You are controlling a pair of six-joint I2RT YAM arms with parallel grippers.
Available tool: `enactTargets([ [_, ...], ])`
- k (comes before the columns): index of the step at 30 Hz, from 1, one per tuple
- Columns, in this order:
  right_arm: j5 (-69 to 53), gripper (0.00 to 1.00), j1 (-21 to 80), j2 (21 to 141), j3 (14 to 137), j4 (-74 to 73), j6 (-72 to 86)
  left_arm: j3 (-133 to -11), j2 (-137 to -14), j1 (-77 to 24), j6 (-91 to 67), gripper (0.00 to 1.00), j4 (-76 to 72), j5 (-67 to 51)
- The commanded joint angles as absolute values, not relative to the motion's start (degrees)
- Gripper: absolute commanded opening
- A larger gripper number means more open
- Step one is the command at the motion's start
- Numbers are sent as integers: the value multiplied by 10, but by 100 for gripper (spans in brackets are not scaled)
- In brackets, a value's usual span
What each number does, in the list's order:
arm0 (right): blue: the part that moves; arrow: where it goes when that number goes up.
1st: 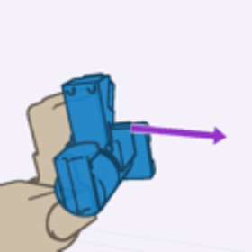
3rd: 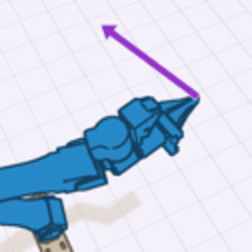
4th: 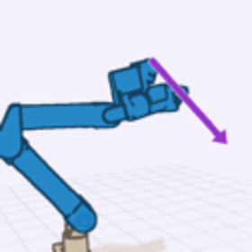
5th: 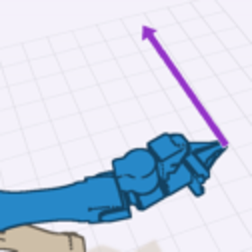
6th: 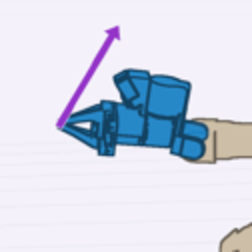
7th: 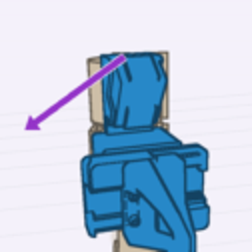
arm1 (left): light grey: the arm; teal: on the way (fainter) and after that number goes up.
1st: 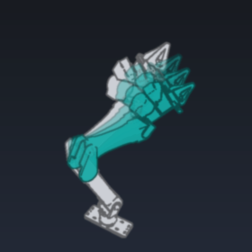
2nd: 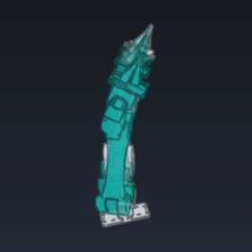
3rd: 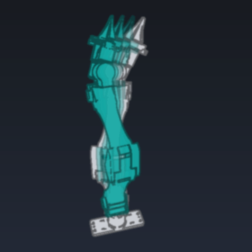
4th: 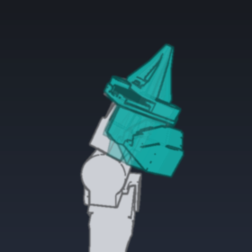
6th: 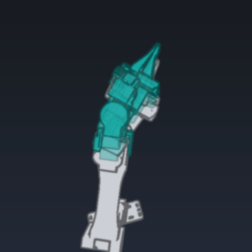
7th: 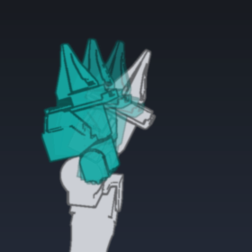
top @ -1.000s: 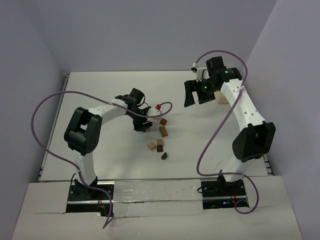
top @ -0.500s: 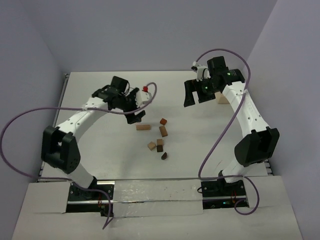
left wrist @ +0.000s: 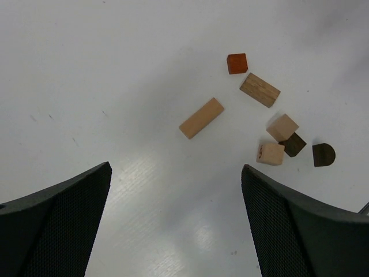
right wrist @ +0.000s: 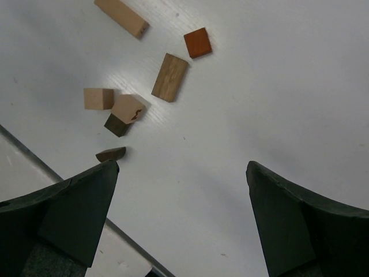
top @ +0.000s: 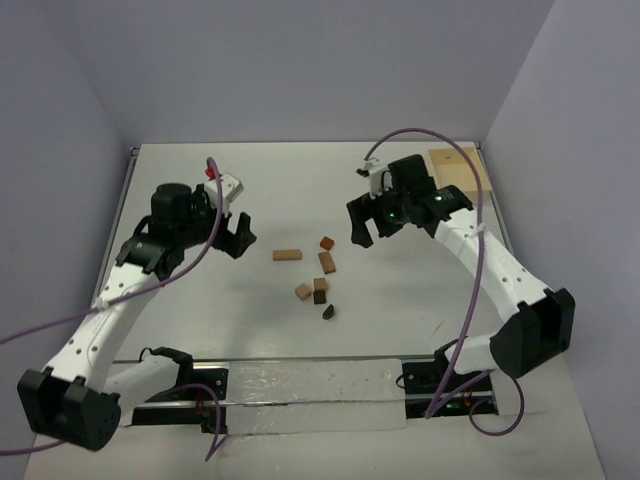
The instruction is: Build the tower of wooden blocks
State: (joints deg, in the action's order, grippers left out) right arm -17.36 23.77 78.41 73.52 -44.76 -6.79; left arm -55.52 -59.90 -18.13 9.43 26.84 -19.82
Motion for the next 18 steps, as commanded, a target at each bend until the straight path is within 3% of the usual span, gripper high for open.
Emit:
enactTargets([
  [1, -189, 100, 270, 815, 706, -408, -95, -525, -567, -172, 69, 97, 237, -176],
  [10, -166, 100, 379, 919, 725, -412, -1, -525, -574, -131, 24, 99, 232, -129],
  [18, -51, 100, 510, 946, 685, -367, 157, -559, -578, -96, 5, 99, 247, -113],
])
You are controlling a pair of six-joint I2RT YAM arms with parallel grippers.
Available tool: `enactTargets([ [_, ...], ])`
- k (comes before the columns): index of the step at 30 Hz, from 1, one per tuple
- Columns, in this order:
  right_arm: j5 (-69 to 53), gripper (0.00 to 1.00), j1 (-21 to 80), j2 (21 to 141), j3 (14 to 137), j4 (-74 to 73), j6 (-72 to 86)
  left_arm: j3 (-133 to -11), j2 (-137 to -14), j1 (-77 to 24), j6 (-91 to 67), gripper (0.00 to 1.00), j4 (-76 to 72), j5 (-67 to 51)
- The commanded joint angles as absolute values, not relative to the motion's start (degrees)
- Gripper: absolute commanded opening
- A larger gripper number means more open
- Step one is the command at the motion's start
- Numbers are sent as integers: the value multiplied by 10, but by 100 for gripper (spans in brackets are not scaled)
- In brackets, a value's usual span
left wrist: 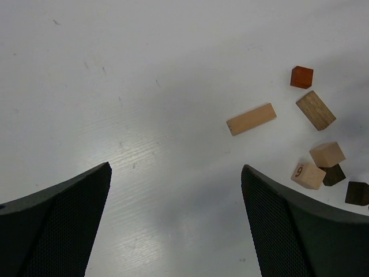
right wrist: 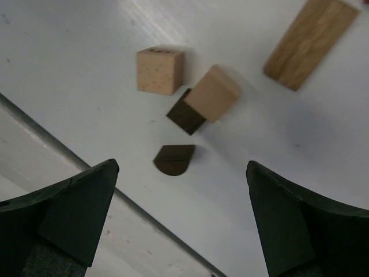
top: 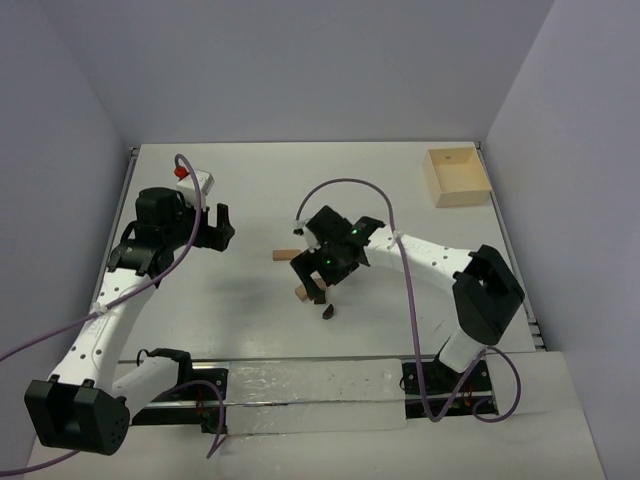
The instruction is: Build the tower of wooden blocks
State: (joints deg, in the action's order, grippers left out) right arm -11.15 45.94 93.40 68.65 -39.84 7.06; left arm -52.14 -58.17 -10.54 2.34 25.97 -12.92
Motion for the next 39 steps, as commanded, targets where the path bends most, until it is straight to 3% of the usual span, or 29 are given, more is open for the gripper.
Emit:
enactTargets([
  [1, -46, 100, 517, 954, 690, -369, 169, -560, -575, -95, 5, 99, 250, -113],
  [12, 33, 100, 526, 1044, 754, -406, 247, -556, -562, -92, 5, 99, 262, -111],
  [39, 39, 100, 525, 1142, 833, -446, 265, -550, -570, -92, 18, 99, 249, -121],
])
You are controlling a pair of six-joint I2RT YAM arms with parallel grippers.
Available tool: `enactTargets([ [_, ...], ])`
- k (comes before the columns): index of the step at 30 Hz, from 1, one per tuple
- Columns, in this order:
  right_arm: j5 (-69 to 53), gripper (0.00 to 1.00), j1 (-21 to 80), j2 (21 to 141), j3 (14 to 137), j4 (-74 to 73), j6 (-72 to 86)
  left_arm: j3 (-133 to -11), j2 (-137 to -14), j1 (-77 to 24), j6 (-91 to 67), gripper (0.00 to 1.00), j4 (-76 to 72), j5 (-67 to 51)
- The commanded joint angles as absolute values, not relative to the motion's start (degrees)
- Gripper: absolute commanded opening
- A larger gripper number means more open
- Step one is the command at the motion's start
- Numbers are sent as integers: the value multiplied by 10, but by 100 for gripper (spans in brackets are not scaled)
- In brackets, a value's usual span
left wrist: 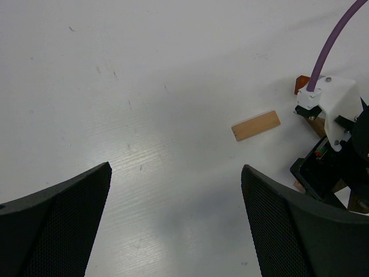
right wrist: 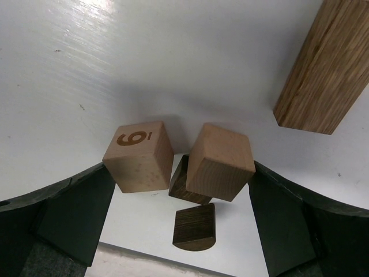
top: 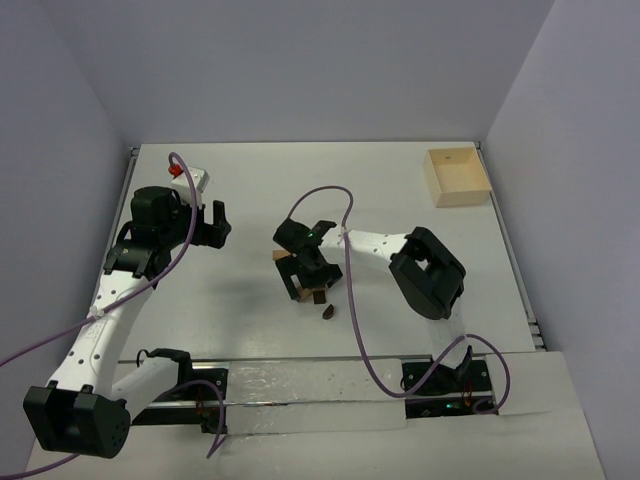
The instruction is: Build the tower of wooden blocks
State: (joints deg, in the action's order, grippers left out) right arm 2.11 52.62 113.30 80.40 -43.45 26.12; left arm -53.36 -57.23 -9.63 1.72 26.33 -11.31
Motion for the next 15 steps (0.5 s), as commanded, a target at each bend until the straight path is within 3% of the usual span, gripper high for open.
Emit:
enactTargets([
  [1, 38, 100, 525, 1145, 835, -448, 264, -549, -570, -92, 18, 99, 249, -121],
  [15, 19, 96, 518, 1149, 845, -449, 261, -544, -574, -92, 19, 99, 245, -122],
])
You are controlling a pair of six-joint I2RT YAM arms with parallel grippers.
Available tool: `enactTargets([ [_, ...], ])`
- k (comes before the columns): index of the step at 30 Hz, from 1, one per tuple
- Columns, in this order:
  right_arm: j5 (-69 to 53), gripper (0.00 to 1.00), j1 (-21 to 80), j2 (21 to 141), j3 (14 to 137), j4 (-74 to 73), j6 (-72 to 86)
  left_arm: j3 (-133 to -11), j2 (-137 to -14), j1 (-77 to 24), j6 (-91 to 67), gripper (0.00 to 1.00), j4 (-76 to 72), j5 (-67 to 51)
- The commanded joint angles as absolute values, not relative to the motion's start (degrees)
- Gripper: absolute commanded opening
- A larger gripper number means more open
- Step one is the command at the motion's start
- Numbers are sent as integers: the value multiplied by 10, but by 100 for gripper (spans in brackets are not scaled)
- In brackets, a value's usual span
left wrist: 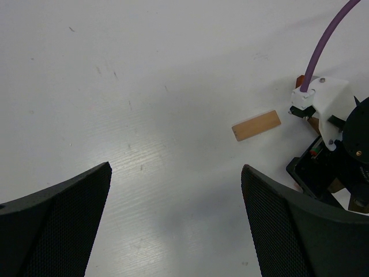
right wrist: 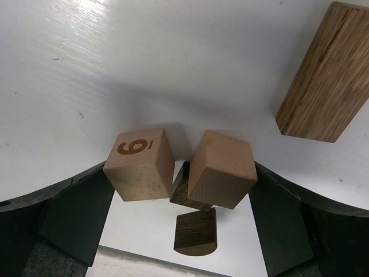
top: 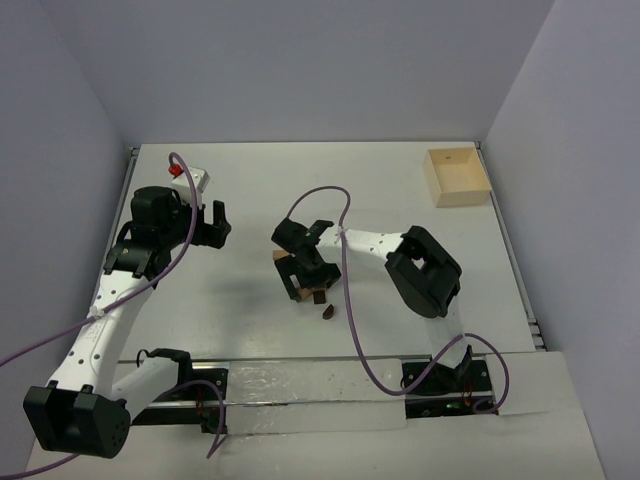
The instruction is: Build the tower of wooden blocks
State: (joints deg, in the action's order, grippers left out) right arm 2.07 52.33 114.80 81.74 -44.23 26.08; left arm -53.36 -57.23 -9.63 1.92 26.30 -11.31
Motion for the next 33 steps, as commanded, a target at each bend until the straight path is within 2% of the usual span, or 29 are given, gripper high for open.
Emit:
enactTargets([
  [1, 17, 94, 517, 1149, 845, -449, 261, -543, -574, -92, 19, 99, 244, -123],
  [9, 4, 81, 510, 1150, 848, -448, 256, -541, -577, -92, 19, 99, 241, -122],
  [19, -20, 75, 501, 1154, 853, -449, 253, -542, -581, -92, 18, 99, 241, -124],
  [22, -25, 66, 501, 1153, 849, -448, 251, -542, -582, -92, 18, 99, 240, -123],
  [27, -32, 58, 500, 1152, 846, -446, 249, -542, -582, -92, 18, 99, 240, -121],
  [33, -39, 30, 496, 1158, 894, -478, 253, -544, -582, -92, 15, 99, 239, -111],
])
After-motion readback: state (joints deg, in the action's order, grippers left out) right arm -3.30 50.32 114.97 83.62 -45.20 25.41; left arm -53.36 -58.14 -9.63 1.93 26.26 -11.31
